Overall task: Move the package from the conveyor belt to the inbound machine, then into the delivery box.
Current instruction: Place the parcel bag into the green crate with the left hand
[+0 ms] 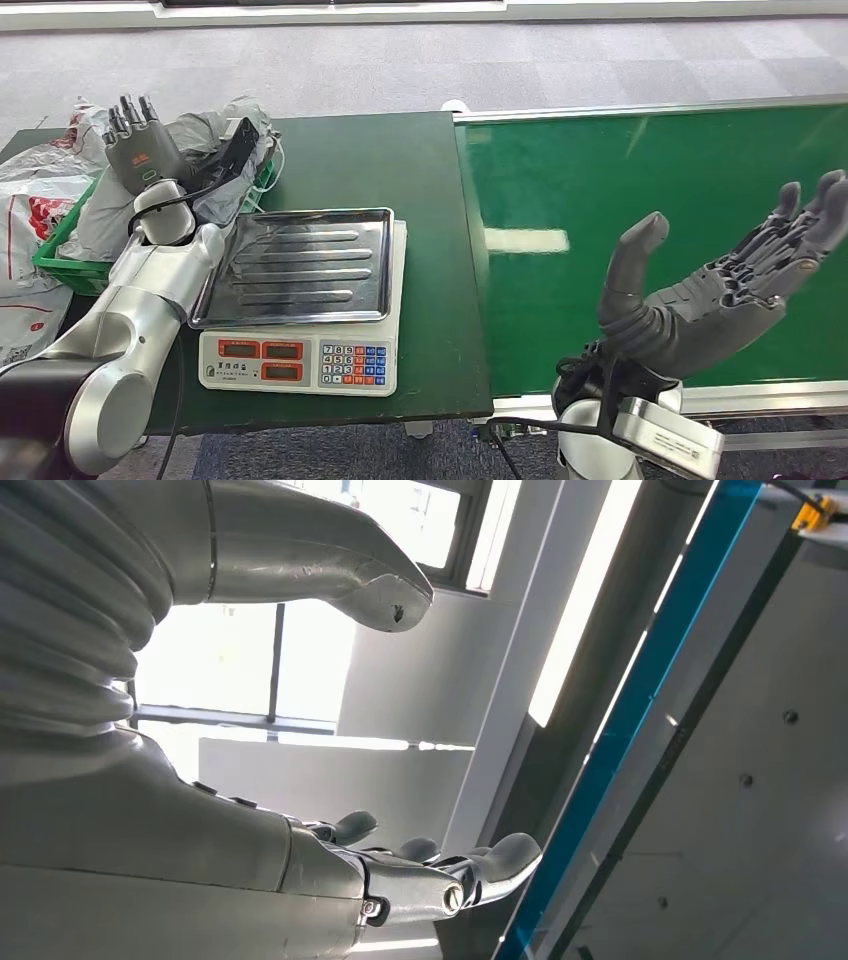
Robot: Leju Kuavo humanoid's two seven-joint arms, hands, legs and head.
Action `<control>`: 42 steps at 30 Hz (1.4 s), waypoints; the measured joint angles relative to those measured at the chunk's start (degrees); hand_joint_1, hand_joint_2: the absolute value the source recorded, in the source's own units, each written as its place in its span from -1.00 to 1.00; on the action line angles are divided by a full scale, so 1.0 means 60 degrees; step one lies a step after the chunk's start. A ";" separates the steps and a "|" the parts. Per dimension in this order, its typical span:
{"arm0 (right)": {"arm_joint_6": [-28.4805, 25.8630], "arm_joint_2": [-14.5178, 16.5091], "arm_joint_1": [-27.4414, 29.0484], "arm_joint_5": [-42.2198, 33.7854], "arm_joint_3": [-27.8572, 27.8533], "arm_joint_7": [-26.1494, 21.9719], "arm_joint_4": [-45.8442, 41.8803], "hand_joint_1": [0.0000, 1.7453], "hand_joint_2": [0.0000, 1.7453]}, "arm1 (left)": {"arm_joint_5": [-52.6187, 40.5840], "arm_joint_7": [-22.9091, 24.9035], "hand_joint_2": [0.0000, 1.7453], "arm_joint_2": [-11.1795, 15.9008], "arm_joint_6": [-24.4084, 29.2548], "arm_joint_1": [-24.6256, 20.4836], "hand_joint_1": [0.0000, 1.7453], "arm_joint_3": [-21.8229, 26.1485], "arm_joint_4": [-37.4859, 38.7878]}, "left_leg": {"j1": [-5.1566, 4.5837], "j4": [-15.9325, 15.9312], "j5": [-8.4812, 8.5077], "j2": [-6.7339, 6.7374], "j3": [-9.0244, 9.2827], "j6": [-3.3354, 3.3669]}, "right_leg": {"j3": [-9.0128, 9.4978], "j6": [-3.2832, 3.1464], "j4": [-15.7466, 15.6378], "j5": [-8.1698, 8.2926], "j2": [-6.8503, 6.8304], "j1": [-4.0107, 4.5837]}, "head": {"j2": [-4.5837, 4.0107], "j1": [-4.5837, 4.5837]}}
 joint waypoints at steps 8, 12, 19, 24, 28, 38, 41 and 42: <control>0.0003 0.0000 -0.0027 0.0192 0.0039 0.0000 0.0199 -1.00 1.00 | 0.1853 -0.1984 -1.00 -0.0084 0.1129 -0.0043 -1.00 0.0552 -0.0038 | -0.0003 0.0002 0.0001 -0.0003 0.0000 0.0000 | -0.0004 0.0000 -0.0001 0.0000 -0.0001 -0.0001 | 0.0000 -0.0001; -0.0001 -0.0011 -0.0022 0.0197 0.0018 0.0000 0.0210 -1.00 1.00 | 0.6776 -0.6903 -1.00 -0.0726 -0.1459 -0.0199 -1.00 0.2225 -0.0390 | -0.0006 0.0004 0.0002 -0.0042 -0.0007 0.0001 | 0.0000 0.0001 -0.0004 0.0000 -0.0027 -0.0005 | 0.0000 0.0002; -0.0001 -0.0067 -0.0006 -0.0277 0.0016 0.0000 0.0274 -1.00 1.00 | 1.3483 -0.9535 -1.00 -0.1770 -1.1371 0.0075 -1.00 0.4681 -0.1869 | -0.0017 0.0005 -0.0015 0.0016 -0.0002 0.0015 | -0.0002 0.0006 -0.0005 0.0002 0.0017 -0.0021 | 0.0000 0.0001; -0.0001 -0.0112 -0.0005 -0.0363 0.0016 0.0000 0.0333 -1.00 1.00 | 1.6338 -0.8417 -1.00 -0.2433 -1.2701 0.1025 -1.00 0.5039 -0.3618 | -0.0016 0.0003 -0.0024 0.0008 -0.0001 0.0023 | -0.0004 0.0015 -0.0006 -0.0009 0.0012 -0.0015 | 0.0000 0.0001; -0.0001 -0.0164 -0.0002 -0.0372 0.0016 0.0000 0.0333 -1.00 1.00 | 1.7854 -0.8043 -1.00 -0.2748 -1.2661 0.1856 -1.00 0.4601 -0.4872 | -0.0010 0.0002 -0.0024 0.0005 -0.0004 0.0023 | -0.0005 0.0015 -0.0006 -0.0009 0.0009 -0.0010 | 0.0000 0.0000; -0.0001 -0.0249 0.0113 -0.0532 0.0016 0.0000 0.0333 -1.00 1.00 | 1.9108 -0.8564 -1.00 -0.3092 -1.2675 0.3621 -1.00 0.2673 -0.7578 | -0.0016 0.0003 -0.0028 0.0006 -0.0007 0.0027 | -0.0004 0.0017 -0.0008 -0.0010 0.0007 -0.0018 | 0.0000 0.0002; 0.0000 -0.0341 0.0168 -0.1190 0.0063 0.0000 0.0320 -1.00 1.00 | 1.8840 -0.9617 -1.00 -0.3096 -1.2645 0.4358 -1.00 0.1953 -0.8583 | -0.0017 0.0003 -0.0033 0.0009 -0.0004 0.0032 | -0.0004 0.0022 -0.0009 -0.0013 0.0010 -0.0019 | 0.0000 0.0001; 0.0014 -0.0406 0.0199 -0.1559 0.0123 0.0000 0.0297 -1.00 1.00 | 1.8649 -1.0068 -1.00 -0.3097 -1.2620 0.4689 -1.00 0.1648 -0.8977 | -0.0017 0.0003 -0.0034 0.0008 -0.0005 0.0033 | -0.0004 0.0025 -0.0009 -0.0016 0.0009 -0.0019 | 0.0000 0.0002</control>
